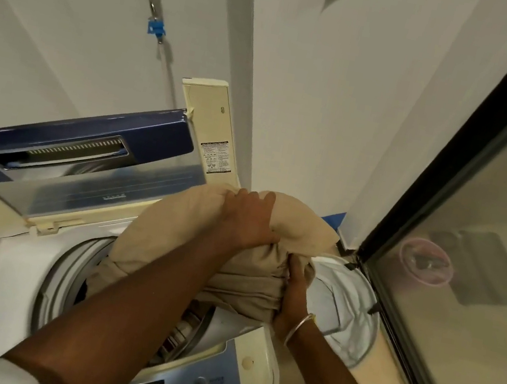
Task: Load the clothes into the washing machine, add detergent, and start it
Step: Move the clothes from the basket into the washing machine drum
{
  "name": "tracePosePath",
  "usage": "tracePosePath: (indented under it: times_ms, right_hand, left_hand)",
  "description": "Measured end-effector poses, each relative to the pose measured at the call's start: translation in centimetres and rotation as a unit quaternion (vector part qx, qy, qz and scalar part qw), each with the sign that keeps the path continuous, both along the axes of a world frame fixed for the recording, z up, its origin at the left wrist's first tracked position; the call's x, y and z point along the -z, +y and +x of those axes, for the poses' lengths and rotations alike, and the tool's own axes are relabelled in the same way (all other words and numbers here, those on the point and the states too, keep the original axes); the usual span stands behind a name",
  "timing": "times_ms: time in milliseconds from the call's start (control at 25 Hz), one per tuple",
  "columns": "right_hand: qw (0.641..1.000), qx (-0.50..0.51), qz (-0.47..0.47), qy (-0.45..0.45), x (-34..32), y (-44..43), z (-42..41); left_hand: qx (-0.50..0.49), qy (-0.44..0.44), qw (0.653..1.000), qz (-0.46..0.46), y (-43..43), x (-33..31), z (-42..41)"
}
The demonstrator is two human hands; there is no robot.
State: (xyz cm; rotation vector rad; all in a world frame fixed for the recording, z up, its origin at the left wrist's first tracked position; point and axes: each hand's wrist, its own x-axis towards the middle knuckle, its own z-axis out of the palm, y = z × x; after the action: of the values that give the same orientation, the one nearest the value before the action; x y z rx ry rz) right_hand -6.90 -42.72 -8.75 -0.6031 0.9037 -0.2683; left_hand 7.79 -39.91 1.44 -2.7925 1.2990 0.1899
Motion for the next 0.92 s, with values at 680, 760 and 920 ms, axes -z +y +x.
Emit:
tracePosePath:
  times_ms: [680, 760, 920]
  right_hand:
    - [0.412, -0.667, -0.599, 0.166, 6.7, 19.1, 12.9]
    - [0.385, -0.734, -0.524, 0.196, 7.7, 20.3, 13.1]
    - [0.329, -0.763, -0.536, 0.149, 7.6, 19.3, 14.3]
  left_hand:
    - [-0.283, 0.317, 0.904, -0.046, 36.4, 11.4, -0.2]
    - [-0.298, 0.312, 0.899, -0.073, 36.9, 13.4, -0.8]
    - [-0.367, 0.147, 0.89, -0.228, 36.0, 12.7, -0.1]
